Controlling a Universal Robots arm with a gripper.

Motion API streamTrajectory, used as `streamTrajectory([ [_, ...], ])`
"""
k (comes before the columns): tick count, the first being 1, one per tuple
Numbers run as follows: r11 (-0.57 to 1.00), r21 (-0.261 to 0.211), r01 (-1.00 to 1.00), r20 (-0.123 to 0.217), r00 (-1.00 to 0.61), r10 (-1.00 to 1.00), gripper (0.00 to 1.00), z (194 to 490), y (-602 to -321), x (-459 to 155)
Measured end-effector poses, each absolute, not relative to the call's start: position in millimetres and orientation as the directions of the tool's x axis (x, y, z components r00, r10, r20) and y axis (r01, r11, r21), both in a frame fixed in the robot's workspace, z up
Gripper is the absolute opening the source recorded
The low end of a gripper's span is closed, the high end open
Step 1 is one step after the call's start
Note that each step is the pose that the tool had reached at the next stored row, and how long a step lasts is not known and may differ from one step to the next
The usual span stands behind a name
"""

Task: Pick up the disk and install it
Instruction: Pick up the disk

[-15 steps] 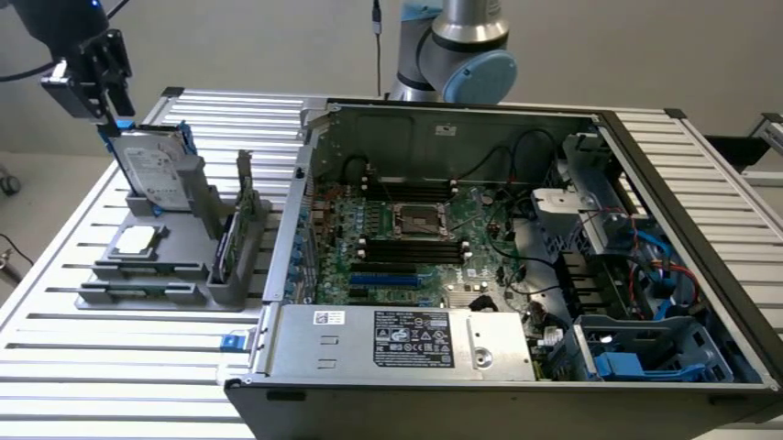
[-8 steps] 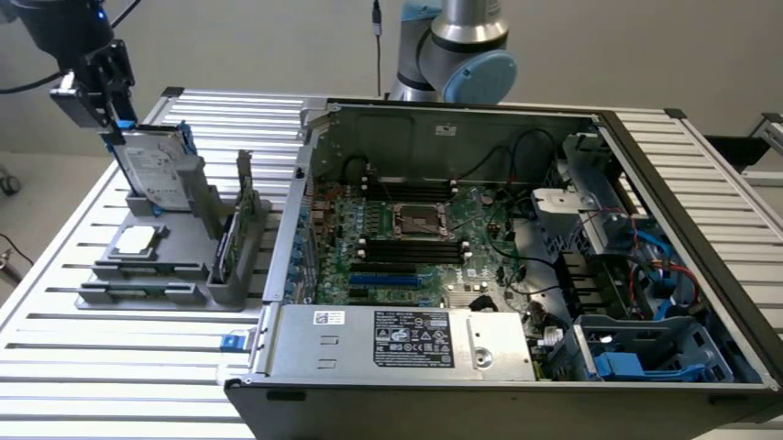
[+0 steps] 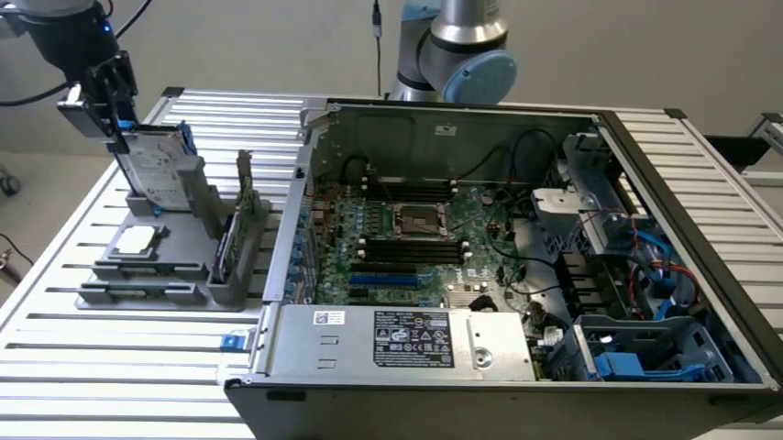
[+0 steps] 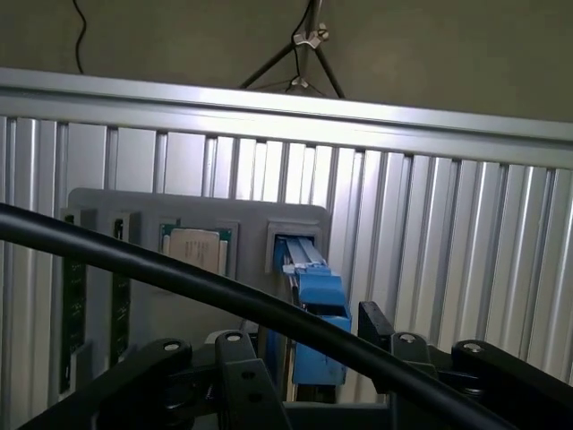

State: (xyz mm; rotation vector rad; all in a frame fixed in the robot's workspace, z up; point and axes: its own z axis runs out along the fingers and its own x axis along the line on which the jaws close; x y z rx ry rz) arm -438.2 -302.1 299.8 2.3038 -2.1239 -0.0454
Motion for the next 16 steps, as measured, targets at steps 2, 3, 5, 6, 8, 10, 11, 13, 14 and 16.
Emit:
streamTrajectory([
  [2, -0.081, 0.025, -0.996, -0.016, 0.081, -0.997, 0.54, 296.2, -302.1, -438.8],
  [3, -0.081, 0.025, -0.996, -0.016, 0.081, -0.997, 0.54, 294.4, -302.1, -438.9],
  [5, -0.081, 0.025, -0.996, -0.015, 0.08, -0.997, 0.54, 290.8, -301.2, -439.0],
  [6, -0.08, 0.026, -0.996, -0.014, 0.08, -0.997, 0.54, 288.9, -300.4, -439.0],
  [8, -0.076, 0.026, -0.997, -0.013, 0.076, -0.997, 0.54, 286.3, -298.5, -438.9],
  [10, -0.07, 0.026, -0.997, -0.012, 0.07, -0.997, 0.54, 284.9, -297.1, -439.1],
  [11, -0.067, 0.026, -0.997, -0.012, 0.067, -0.998, 0.54, 284.8, -297.1, -439.2],
  [13, -0.056, 0.026, -0.998, -0.012, 0.056, -0.998, 0.54, 284.6, -297.0, -440.2],
  [14, -0.05, 0.026, -0.998, -0.012, 0.05, -0.999, 0.54, 284.6, -297.0, -440.7],
  [16, -0.036, 0.026, -0.999, -0.012, 0.036, -0.999, 0.54, 284.1, -297.0, -441.3],
])
